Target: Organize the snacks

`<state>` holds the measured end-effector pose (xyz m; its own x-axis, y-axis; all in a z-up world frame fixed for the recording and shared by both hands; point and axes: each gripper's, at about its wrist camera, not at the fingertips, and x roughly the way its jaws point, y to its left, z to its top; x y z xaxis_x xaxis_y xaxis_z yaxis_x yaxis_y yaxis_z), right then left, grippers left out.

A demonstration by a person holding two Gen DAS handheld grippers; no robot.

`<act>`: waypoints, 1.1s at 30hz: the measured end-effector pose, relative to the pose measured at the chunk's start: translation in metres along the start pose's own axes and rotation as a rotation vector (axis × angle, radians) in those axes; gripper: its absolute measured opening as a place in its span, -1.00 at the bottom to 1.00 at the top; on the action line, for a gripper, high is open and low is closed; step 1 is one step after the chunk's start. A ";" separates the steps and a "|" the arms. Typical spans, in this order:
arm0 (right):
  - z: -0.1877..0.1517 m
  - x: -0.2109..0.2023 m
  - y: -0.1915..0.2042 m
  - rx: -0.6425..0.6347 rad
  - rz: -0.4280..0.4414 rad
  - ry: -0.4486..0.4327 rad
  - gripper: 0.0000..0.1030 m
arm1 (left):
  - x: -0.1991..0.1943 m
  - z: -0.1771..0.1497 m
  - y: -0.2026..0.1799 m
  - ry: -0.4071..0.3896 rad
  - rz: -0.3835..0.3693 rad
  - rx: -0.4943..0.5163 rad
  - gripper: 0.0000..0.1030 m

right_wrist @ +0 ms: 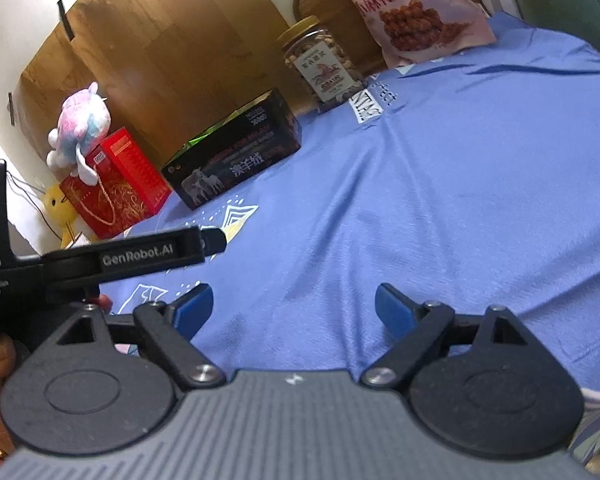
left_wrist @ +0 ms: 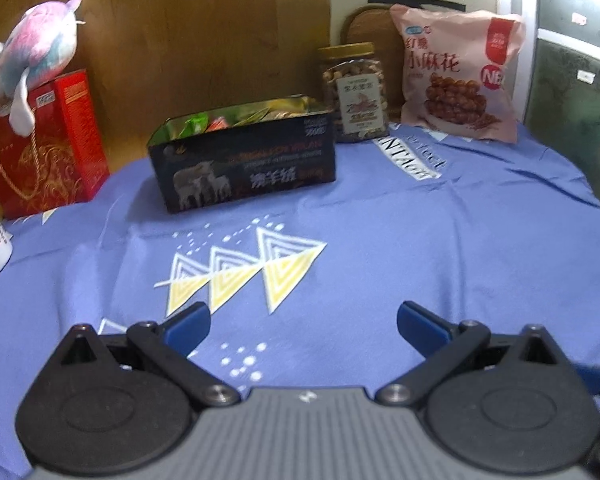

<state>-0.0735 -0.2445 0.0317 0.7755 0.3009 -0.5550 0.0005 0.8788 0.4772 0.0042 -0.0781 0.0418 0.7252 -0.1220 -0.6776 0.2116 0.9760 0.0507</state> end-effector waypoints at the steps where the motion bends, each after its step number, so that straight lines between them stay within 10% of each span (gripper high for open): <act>1: -0.001 0.002 0.000 0.001 -0.002 0.000 0.76 | 0.001 -0.002 0.003 0.003 0.009 0.001 1.00; 33: 0.003 0.013 0.000 -0.018 -0.048 -0.023 0.76 | 0.017 -0.011 0.027 0.034 0.020 -0.057 0.99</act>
<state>-0.0616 -0.2415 0.0266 0.7890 0.2497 -0.5614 0.0274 0.8985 0.4381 0.0149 -0.0519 0.0231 0.7058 -0.0971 -0.7017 0.1587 0.9871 0.0230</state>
